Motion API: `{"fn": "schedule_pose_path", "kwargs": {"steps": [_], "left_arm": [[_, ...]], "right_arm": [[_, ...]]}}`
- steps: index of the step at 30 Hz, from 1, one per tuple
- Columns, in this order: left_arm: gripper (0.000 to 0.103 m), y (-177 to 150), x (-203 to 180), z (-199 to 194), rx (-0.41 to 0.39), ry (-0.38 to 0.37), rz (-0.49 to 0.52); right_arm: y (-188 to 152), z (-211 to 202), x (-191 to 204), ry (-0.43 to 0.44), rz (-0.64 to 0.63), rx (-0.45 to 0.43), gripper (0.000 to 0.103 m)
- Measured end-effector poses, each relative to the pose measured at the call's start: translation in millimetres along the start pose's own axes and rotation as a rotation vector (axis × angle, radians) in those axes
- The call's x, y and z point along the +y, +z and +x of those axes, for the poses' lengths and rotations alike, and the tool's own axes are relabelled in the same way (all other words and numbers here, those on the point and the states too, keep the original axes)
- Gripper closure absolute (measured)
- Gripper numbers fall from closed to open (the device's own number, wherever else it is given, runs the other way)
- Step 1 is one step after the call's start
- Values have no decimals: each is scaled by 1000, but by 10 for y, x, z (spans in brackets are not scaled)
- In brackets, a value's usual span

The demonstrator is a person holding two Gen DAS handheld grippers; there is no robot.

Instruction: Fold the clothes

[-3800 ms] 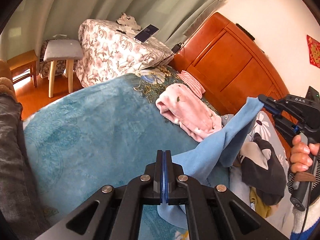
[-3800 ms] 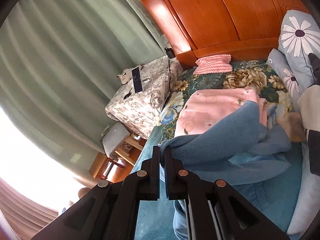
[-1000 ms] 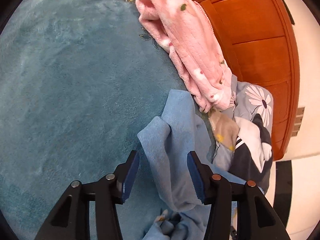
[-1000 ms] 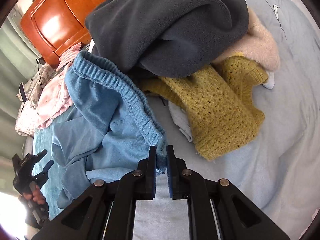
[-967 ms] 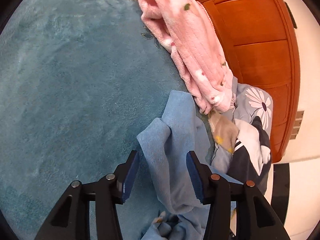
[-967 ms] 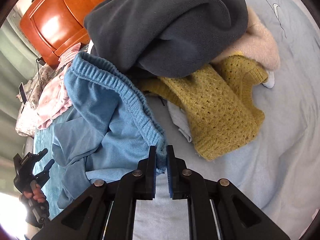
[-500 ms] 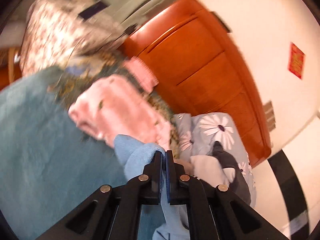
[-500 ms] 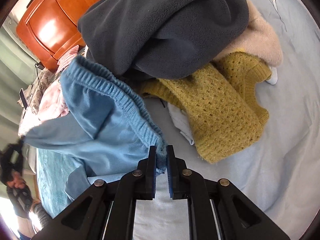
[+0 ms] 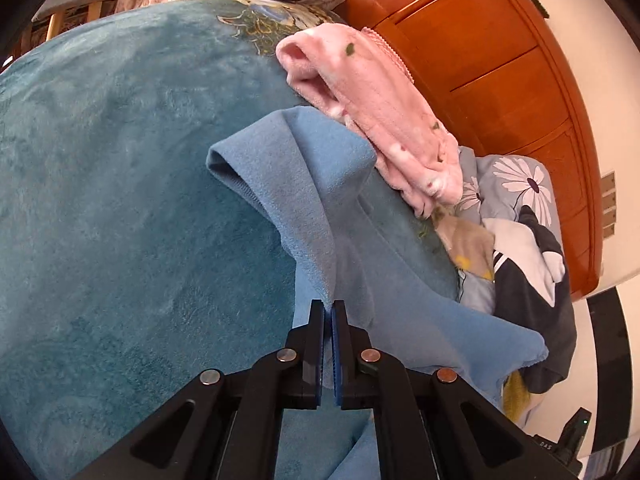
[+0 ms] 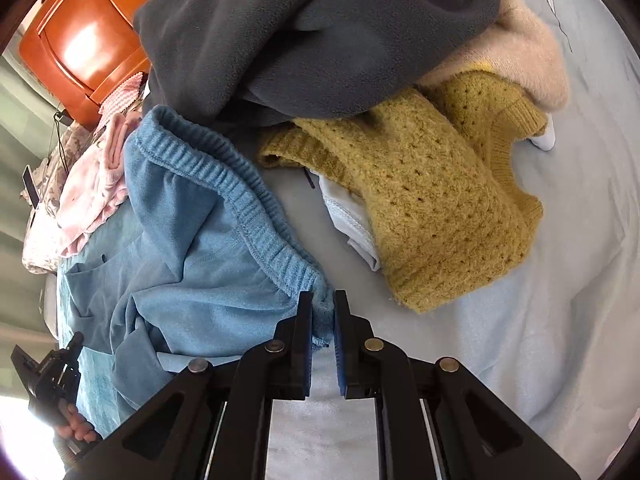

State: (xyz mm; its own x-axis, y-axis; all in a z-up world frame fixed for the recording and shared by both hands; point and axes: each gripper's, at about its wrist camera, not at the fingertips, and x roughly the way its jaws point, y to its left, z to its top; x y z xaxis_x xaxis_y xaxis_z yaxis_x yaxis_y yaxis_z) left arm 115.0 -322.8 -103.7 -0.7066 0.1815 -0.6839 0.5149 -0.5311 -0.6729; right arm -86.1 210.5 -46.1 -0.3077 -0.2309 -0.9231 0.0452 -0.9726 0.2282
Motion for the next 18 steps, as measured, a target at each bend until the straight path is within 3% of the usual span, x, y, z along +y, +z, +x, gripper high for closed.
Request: {"fn": "schedule_pose_path", "kwargs": {"steps": [3, 5, 7, 9, 11, 13, 16, 18], "left_arm": [[97, -16, 76, -73, -3, -21, -34], [85, 36, 116, -82, -5, -19, -48], [67, 127, 149, -57, 0, -27, -70], [66, 236, 187, -21, 10, -49, -107], [62, 372, 219, -7, 2, -73, -144], [54, 507, 276, 7, -8, -100, -197], [52, 697, 406, 35, -32, -146, -306], [52, 793, 505, 74, -37, -157, -371]], "right_arm": [[22, -68, 19, -1, -28, -7, 90], [42, -132, 43, 0, -53, -14, 90], [100, -221, 111, -3, -102, -50, 86], [182, -274, 283, 7, -136, -93, 75], [252, -281, 634, 31, -150, -128, 75], [329, -292, 743, 72, -172, -155, 74], [472, -273, 976, 120, -205, -181, 73], [517, -252, 1190, 114, -214, -184, 63]]}}
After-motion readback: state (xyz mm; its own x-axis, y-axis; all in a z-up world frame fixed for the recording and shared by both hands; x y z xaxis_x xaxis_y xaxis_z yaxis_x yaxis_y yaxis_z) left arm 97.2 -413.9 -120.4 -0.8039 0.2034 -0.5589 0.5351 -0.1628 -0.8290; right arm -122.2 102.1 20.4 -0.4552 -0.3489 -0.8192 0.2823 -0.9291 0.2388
